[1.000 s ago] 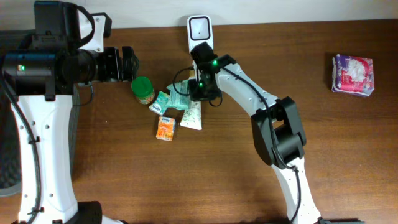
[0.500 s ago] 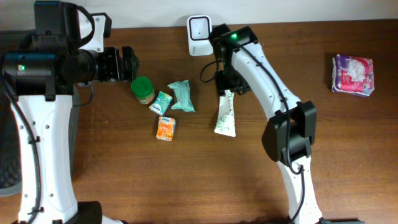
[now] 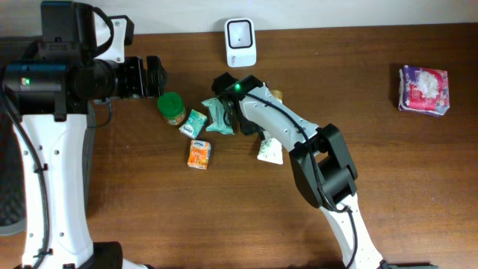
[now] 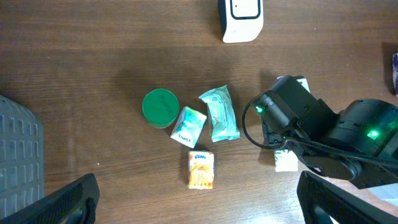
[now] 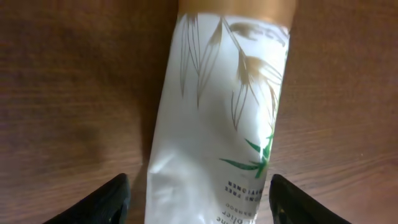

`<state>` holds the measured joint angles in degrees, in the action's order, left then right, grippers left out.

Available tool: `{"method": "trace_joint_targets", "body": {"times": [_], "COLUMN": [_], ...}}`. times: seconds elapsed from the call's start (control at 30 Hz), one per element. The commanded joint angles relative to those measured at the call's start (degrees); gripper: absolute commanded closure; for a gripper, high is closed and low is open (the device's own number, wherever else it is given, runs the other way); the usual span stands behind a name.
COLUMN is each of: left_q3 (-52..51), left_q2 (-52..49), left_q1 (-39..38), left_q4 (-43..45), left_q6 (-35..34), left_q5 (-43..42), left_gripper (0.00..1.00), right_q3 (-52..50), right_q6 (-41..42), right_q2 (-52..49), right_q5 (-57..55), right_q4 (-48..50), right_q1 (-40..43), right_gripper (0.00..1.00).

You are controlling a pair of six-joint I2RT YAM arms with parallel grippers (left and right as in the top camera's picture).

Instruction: Scan the item barcode

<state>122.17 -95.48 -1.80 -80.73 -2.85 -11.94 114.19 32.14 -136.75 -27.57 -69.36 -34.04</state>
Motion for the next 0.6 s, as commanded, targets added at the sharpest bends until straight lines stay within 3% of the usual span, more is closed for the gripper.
{"method": "trace_joint_targets", "body": {"times": [0.0, 0.23, 0.5, 0.57], "left_q3": [0.3, 0.3, 0.3, 0.3], "left_q2": [-0.1, -0.1, -0.1, -0.1], "left_q1": [0.1, 0.1, 0.1, 0.1], "left_q4": [0.1, 0.1, 0.1, 0.1], "left_q6": [-0.3, -0.3, -0.3, -0.3], "left_q5": [-0.2, -0.2, -0.2, -0.2], "left_gripper": [0.01, 0.01, 0.01, 0.01], "right_q3": [-0.4, -0.4, -0.5, -0.6], "right_q6": [0.9, 1.0, -1.2, -3.1], "right_q2": [0.3, -1.2, -6.0, -7.1], "right_q5": [-2.3, -0.1, -1.2, 0.9], "right_q4": [0.7, 0.5, 0.6, 0.4], "right_q1": [-0.7, -0.8, 1.3, 3.4], "right_gripper": [0.34, 0.44, 0.45, 0.82]}}
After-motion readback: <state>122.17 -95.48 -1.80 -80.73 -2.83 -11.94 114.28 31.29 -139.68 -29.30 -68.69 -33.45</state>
